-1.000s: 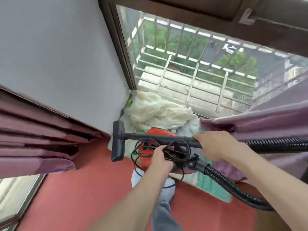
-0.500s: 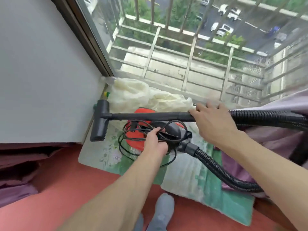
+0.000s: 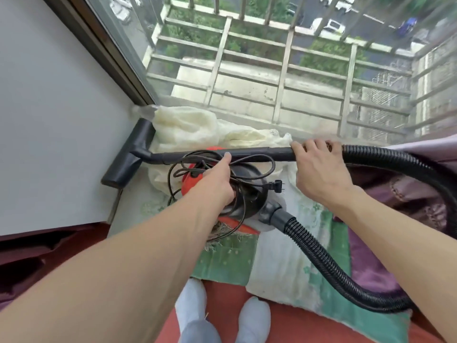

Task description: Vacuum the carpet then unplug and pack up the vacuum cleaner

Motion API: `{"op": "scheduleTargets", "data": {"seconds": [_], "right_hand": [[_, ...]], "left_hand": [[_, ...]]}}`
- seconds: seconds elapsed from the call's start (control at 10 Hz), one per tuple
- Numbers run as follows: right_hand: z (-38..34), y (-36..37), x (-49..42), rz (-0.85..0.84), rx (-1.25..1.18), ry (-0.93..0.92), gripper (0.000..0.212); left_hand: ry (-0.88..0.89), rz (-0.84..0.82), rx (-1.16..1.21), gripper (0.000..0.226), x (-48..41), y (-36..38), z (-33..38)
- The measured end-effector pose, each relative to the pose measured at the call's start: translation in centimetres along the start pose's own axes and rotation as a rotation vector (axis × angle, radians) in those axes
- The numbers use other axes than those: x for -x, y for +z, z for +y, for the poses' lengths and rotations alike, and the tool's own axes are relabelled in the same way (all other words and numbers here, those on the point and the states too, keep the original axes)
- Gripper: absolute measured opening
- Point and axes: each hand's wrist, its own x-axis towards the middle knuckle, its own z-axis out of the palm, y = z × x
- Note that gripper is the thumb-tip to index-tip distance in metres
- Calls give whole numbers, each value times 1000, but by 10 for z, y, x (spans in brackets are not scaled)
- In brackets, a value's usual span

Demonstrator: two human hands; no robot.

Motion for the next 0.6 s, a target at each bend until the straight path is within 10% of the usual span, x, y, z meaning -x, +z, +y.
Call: {"op": "scheduleTargets", "data": {"seconds": [0.3,0.6], "right_hand": [[10,-19,0,95,5,-82,38],[4,-64,36,-132,-207,-41,33]], "left_hand": [[12,-8,-256,30,13,-22,27],[478,73,-911,28,71,-35,39]]}}
